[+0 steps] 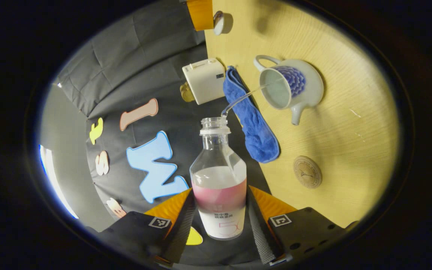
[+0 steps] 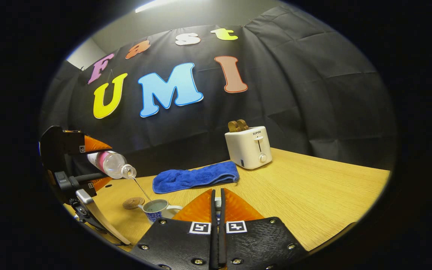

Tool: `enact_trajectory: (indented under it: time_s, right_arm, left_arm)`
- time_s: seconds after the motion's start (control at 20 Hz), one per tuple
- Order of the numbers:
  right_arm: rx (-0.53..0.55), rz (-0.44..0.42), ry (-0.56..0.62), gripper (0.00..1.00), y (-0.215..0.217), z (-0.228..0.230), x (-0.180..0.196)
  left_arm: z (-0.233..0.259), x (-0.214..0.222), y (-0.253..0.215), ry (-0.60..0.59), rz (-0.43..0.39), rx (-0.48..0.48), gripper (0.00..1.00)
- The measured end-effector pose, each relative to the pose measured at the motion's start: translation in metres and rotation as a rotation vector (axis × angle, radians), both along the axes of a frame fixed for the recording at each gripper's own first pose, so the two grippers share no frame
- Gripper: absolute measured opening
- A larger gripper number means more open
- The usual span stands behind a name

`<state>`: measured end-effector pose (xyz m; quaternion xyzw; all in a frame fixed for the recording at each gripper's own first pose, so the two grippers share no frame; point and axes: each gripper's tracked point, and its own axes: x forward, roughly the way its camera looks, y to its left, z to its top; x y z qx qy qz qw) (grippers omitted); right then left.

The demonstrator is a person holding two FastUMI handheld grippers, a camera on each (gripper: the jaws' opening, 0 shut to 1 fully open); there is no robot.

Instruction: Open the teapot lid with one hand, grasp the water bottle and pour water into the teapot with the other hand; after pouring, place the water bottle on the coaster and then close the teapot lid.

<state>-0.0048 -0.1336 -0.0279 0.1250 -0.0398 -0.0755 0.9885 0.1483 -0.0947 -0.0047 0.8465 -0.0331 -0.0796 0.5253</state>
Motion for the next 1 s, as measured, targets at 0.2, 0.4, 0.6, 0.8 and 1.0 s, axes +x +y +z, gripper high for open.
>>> enact_trajectory:
  time_s: [0.2,0.4,0.6,0.8,1.0]
  right_arm:
    - [0.003,0.001,0.000,0.00,0.000,0.000,0.000]
    - [0.003,0.002,-0.001,0.00,0.000,0.000,0.000]
    - [0.007,0.001,-0.002,0.00,0.000,0.000,-0.001]
    - [0.008,0.005,-0.002,0.00,0.000,0.001,-0.001]
    - [0.009,0.007,-0.002,0.00,0.001,0.001,-0.001]
  left_arm:
    - [0.000,-0.002,0.001,-0.002,0.000,0.017,0.89]
    - [0.003,0.001,0.001,-0.009,0.001,0.036,0.89]
    - [0.006,0.000,0.001,-0.015,-0.002,0.056,0.89]
    - [0.009,0.001,0.002,-0.023,-0.005,0.075,0.88]
    - [0.010,0.002,0.001,-0.033,-0.010,0.096,0.89]
